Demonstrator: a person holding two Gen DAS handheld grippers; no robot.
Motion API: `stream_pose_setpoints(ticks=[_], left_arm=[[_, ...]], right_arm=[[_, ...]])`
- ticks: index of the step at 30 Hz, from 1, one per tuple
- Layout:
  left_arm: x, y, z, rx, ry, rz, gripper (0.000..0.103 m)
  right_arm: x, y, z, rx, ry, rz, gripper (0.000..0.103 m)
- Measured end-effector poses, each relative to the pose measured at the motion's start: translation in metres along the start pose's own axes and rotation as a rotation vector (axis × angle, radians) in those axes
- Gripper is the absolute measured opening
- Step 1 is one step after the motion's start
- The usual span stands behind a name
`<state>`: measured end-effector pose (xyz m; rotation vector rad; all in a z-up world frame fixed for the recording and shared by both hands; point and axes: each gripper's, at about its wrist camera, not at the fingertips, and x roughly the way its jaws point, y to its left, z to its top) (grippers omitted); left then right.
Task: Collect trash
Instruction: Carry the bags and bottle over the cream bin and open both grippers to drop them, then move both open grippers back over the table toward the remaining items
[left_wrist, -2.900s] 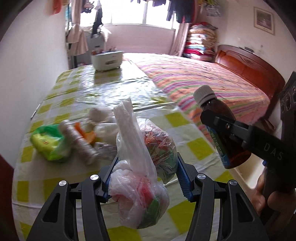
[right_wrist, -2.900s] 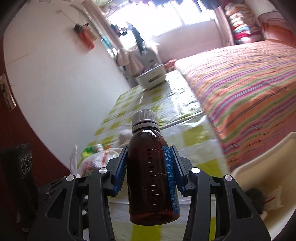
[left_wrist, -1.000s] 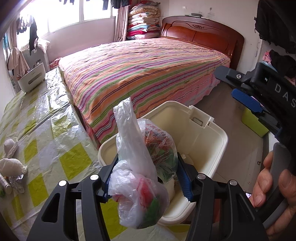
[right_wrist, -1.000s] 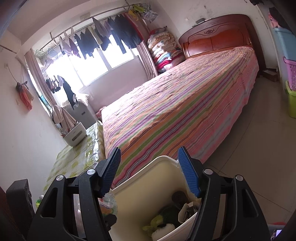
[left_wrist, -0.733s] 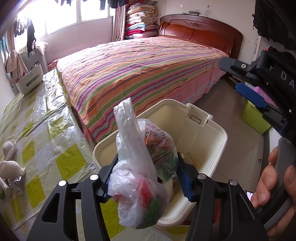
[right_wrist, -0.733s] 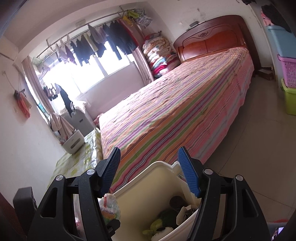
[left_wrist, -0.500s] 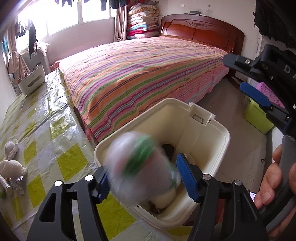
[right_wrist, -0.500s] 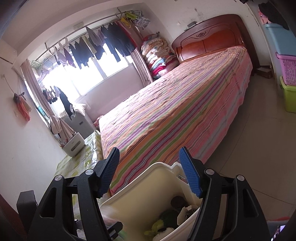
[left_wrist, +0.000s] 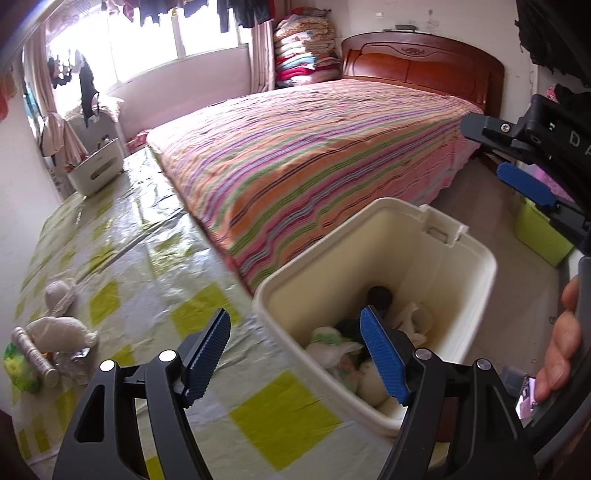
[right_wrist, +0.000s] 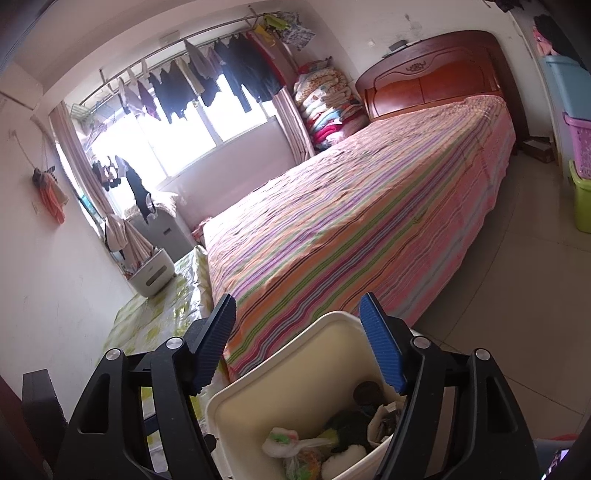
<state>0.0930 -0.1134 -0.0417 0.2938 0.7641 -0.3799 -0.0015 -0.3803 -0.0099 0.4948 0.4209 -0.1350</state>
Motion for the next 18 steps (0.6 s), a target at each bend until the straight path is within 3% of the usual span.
stream_pose_setpoints(ticks=[10,18], left_arm=[[-0.015,0.048,-0.010,-0.069,-0.008,0.053,0.071],[-0.032,0.107,-0.030,-0.120,-0.007,0.143,0.071]], right_arm=[[0.016,0.052,-0.015,-0.093,0.053,0.055,0.071],[0.039,0.110,-0.031,-0.189,0.110,0.103,0.072]])
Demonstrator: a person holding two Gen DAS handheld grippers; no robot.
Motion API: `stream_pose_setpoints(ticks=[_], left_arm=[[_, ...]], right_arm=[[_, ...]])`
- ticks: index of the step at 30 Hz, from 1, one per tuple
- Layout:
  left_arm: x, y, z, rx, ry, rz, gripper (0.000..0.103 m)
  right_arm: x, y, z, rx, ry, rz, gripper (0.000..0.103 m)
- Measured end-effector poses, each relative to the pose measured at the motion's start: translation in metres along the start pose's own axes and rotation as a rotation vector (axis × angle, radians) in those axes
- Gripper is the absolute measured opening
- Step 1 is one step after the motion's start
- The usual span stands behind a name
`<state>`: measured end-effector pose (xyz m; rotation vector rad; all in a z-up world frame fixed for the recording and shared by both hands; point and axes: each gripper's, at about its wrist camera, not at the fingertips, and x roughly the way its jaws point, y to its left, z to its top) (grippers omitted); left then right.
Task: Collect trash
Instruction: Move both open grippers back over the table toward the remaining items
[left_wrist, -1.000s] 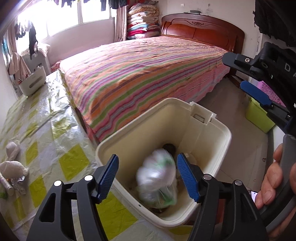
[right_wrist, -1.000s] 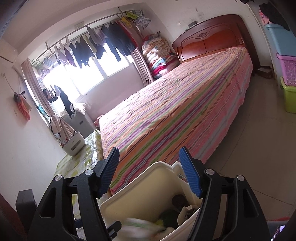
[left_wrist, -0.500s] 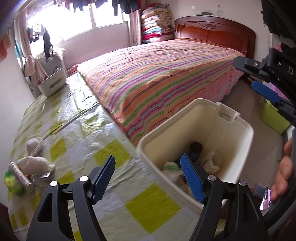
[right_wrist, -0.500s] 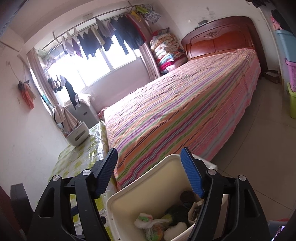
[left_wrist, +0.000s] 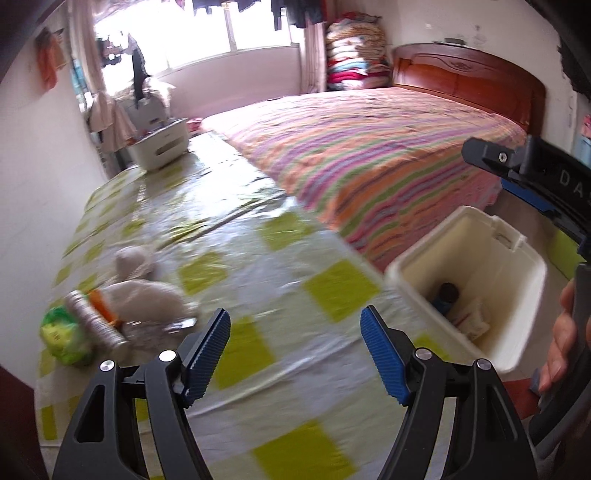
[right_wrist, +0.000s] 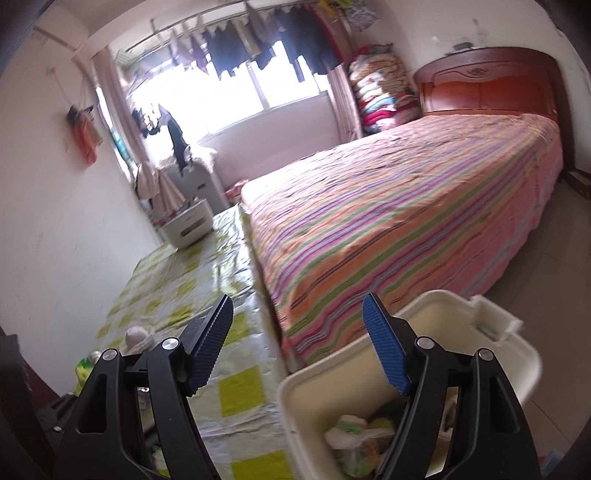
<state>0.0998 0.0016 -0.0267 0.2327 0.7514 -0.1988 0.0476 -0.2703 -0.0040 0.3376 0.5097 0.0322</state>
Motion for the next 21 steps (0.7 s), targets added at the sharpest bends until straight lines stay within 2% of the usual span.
stream_pose_setpoints(ticks=[6,15,21], left_arm=[[-0.009,0.067,-0.013,-0.118,0.007,0.077,0.071],[-0.025,0.174,-0.047,-0.347,0.021,0.199,0.071],[-0.030,0.245,-0.073,-0.549,0.043,0.257,0.071]], right_arm=[[0.025,0.048,-0.007,-0.085,0.046,0.048,0.072],[0.052,0.118,-0.034,-0.214,0.123,0.116,0.072],[0.064,0.153,-0.050,-0.269,0.165,0.156,0.072]])
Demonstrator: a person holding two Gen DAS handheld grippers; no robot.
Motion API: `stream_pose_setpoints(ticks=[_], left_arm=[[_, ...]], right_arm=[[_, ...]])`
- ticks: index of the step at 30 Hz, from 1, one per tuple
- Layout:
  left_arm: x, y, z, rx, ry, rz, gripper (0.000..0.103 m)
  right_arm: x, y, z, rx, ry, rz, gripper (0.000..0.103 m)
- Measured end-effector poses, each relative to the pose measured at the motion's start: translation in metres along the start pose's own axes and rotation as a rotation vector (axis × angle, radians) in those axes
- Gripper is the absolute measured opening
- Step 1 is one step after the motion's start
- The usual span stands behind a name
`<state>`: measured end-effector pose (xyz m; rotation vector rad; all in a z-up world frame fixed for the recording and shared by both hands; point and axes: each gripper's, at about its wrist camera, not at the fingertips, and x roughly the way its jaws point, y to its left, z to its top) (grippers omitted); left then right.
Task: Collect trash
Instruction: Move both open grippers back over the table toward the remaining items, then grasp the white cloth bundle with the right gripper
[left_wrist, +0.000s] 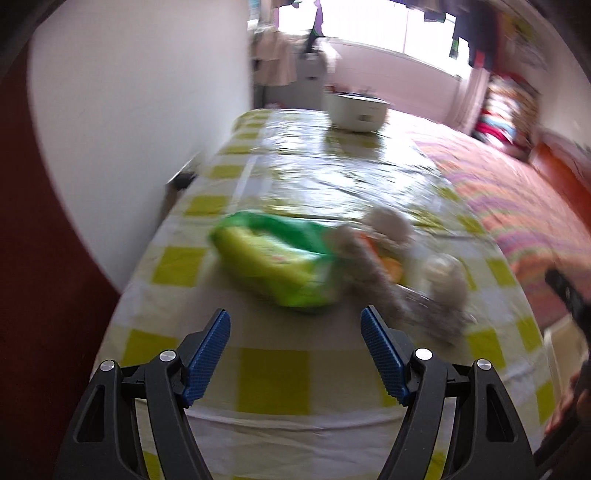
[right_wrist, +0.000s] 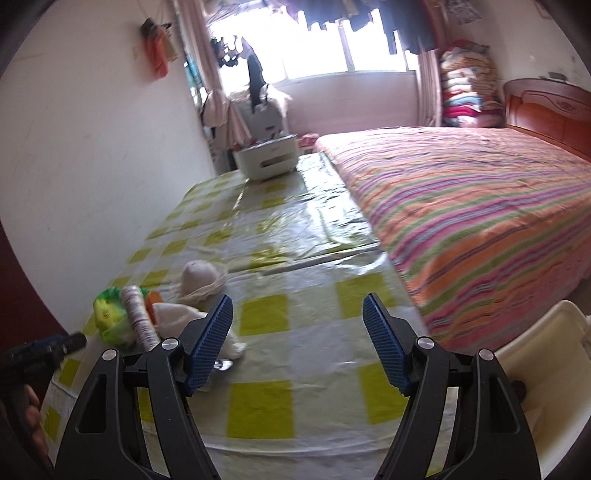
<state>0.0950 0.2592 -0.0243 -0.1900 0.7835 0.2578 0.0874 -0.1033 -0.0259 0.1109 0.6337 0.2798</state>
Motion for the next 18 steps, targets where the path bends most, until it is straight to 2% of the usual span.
stream_pose_setpoints(ticks=[4,8,18], left_arm=[[0.007,0.031,0.006,-0.095,0.002,0.015,0.071],[0.021,0.045,0.012,-0.142,0.037,0.018,0.071],[0.058,0.052,0.027,-0.148,0.104,-0.018,0.071]], right_arm=[[0.017,0.018,-0.001,-0.041,0.043,0.030,0.074],[0.036,0.039,-0.004,-0.110,0.097,0.063,0.074],[0.073,0.086,-0.006,-0.284,0.186,0.170,0.074]])
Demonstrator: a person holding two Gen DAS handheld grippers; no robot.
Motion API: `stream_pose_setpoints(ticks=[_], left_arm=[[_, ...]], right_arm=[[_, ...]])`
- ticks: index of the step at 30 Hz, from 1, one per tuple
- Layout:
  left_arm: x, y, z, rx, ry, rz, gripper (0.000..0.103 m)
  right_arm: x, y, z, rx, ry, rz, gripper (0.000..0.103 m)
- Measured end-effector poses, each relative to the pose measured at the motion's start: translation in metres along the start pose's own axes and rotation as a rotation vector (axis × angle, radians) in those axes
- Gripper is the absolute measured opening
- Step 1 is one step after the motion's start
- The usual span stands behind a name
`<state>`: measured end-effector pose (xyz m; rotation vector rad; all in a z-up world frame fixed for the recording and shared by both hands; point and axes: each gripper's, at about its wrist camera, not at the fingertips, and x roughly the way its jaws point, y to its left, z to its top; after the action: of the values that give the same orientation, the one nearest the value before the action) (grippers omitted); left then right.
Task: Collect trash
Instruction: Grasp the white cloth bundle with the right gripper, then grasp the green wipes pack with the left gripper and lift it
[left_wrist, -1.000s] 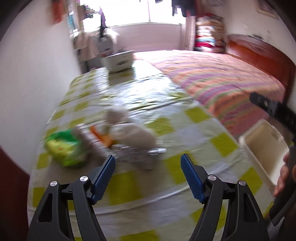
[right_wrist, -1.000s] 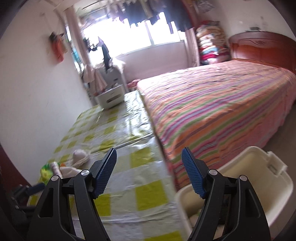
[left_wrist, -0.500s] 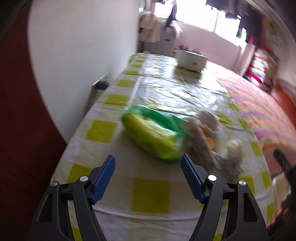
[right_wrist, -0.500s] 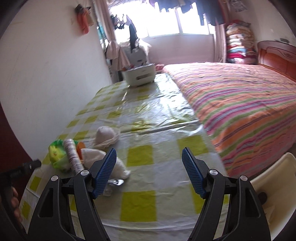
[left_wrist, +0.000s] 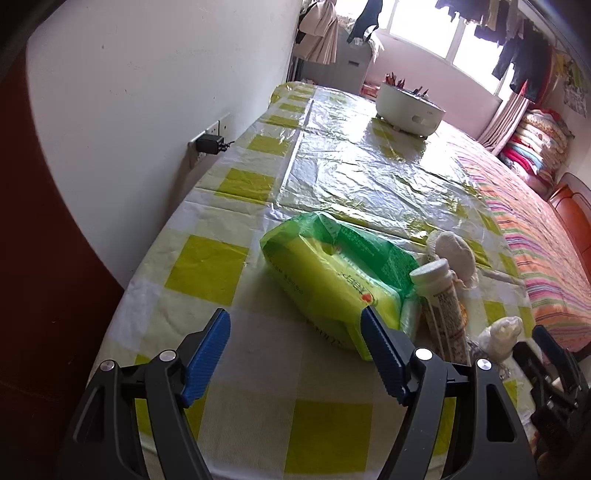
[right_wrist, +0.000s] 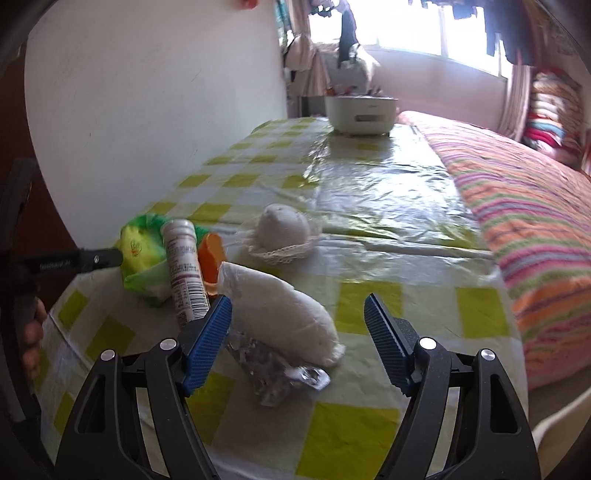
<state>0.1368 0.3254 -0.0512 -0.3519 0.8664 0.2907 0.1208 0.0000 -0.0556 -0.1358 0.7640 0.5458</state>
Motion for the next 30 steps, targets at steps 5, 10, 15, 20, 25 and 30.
stream_pose_setpoints(ticks=[5,10,15,20,25,30], left_arm=[[0.013,0.006,0.007,-0.051,0.030,-0.034,0.071],[0.021,0.007,0.010,-0.059,0.038,-0.043,0.071],[0.023,0.008,0.011,-0.068,0.045,-0.057,0.071],[0.021,0.007,0.011,-0.058,0.040,-0.055,0.071],[0.019,0.009,0.011,-0.072,0.038,-0.088,0.071],[0.028,0.017,0.014,-0.151,0.061,-0.142,0.071]], right_arm=[[0.026,-0.002,0.005,-0.010,0.061,0.029,0.074],[0.049,-0.015,0.006,0.054,0.143,0.087,0.058],[0.051,-0.016,0.005,0.087,0.181,0.169,0.035],[0.035,-0.016,0.002,0.125,0.160,0.221,0.031],[0.013,-0.044,-0.003,0.279,0.105,0.302,0.031],[0.004,-0.060,-0.010,0.344,0.085,0.315,0.031]])
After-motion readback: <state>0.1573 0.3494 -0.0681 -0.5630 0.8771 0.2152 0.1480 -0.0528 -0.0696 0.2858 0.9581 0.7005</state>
